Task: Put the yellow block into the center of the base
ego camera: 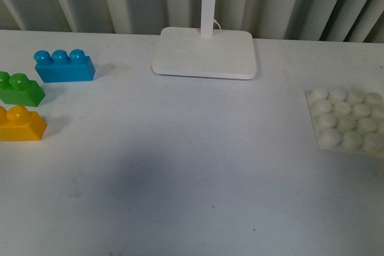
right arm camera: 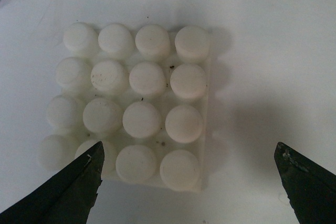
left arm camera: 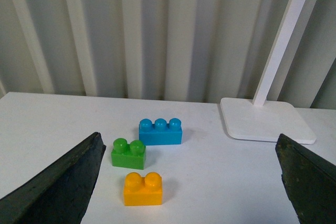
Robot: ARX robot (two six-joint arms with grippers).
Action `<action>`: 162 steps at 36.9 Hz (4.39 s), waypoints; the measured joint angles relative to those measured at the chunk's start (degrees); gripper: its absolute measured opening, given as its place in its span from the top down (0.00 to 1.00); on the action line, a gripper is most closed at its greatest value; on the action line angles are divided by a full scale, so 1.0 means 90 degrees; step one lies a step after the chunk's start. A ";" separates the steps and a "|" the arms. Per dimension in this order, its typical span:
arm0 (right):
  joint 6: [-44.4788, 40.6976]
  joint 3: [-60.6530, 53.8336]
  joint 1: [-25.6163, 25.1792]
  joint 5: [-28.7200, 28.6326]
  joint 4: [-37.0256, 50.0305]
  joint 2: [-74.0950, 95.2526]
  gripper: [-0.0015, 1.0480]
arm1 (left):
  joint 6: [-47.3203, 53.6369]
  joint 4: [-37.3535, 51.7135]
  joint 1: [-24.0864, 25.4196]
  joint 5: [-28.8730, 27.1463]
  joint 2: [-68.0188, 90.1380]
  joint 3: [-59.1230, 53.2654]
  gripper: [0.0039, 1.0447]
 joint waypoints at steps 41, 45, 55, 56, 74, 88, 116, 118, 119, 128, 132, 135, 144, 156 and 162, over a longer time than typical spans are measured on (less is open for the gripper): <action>0.0432 0.1416 0.1115 0.0415 -0.0763 0.1549 0.09 | 0.0000 0.0000 0.0000 0.0000 0.0000 0.0000 0.06; 0.0483 0.1294 0.1294 0.0452 -0.0763 0.1469 0.09 | 0.0000 0.0000 0.0000 0.0000 0.0000 0.0000 0.06; 0.1122 0.1044 0.2531 0.0879 -0.0612 0.1338 0.09 | 0.0000 0.0000 0.0000 0.0000 0.0000 0.0000 0.06; 0.1219 0.1069 0.2708 0.0935 -0.0610 0.1350 0.09 | 0.0000 0.0000 0.0000 0.0000 0.0000 0.0000 0.06; 0.3024 0.3045 0.5037 0.1967 -0.1409 0.2380 0.09 | 0.0000 0.0000 0.0000 0.0002 0.0000 0.0000 0.06; 0.3849 0.4369 0.5882 0.2220 -0.2021 0.3024 0.09 | 0.0000 0.0000 0.0000 0.0000 0.0000 0.0000 0.06; 0.4656 0.5311 0.6096 0.2259 -0.2419 0.3446 0.09 | 0.0000 0.0000 0.0000 0.0000 0.0000 0.0000 0.06; 0.4711 0.5231 0.6093 0.2259 -0.2317 0.3417 0.09 | 0.0000 0.0000 0.0000 0.0002 0.0000 0.0000 0.06; 0.4741 0.5195 0.6091 0.2263 -0.2276 0.3402 0.09 | 0.0000 0.0000 0.0000 0.0000 0.0000 0.0000 0.06; 0.5241 0.4379 0.5775 0.2120 -0.1617 0.2982 0.09 | 0.0000 0.0000 0.0000 0.0000 0.0000 0.0000 0.06; 0.5428 0.3929 0.5525 0.1974 -0.1316 0.2720 0.09 | 0.0000 0.0000 0.0000 0.0000 0.0000 0.0000 0.06; 0.5569 0.3361 0.5119 0.1775 -0.0940 0.2200 0.09 | 0.0000 0.0000 0.0000 0.0000 0.0000 0.0000 0.06; 0.5195 0.1576 0.3813 0.1348 -0.0066 -0.0015 0.09 | 0.0000 0.0000 0.0000 0.0000 0.0000 0.0000 0.06; 0.2611 -0.1294 0.1086 0.1103 0.1336 -0.3908 0.22 | 0.0000 0.0000 0.0000 0.0002 0.0000 0.0000 0.06; 0.1294 -0.2348 0.0408 0.0670 0.1773 -0.5532 0.45 | 0.0000 0.0000 0.0000 0.0000 0.0000 0.0000 0.06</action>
